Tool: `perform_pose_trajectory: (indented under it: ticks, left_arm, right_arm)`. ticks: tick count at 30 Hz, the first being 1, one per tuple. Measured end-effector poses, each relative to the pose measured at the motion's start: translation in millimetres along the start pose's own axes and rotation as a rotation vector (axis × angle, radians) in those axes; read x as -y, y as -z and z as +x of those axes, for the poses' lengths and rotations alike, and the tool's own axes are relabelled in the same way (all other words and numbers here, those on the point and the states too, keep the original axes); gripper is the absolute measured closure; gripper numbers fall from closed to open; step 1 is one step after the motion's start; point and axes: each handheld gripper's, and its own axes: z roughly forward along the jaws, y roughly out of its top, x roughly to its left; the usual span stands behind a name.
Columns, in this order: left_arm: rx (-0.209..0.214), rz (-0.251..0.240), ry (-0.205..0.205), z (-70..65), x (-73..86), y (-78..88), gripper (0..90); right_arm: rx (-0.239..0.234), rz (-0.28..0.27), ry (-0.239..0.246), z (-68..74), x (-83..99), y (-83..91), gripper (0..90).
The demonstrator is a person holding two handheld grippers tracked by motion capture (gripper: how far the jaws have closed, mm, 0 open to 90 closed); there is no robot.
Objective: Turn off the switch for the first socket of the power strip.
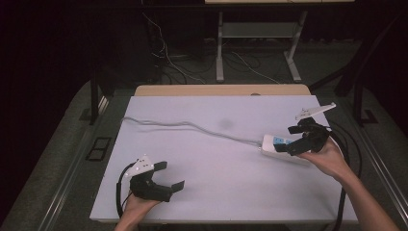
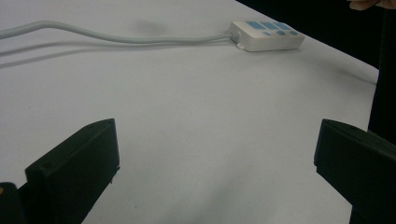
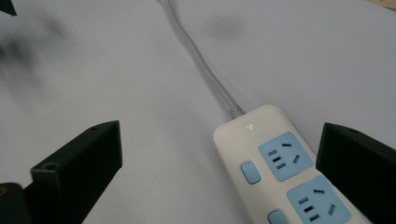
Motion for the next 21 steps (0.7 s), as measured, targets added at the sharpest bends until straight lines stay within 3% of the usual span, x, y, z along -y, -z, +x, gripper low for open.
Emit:
perform_pose_trajectory:
  ticks: [21]
  left_arm:
    - [0.003,0.004,-0.002,0.3,0.1,-1.0,0.0]
  right_arm:
    - [-0.006,0.042,-0.002,-17.0,-0.1,-16.2,0.3]
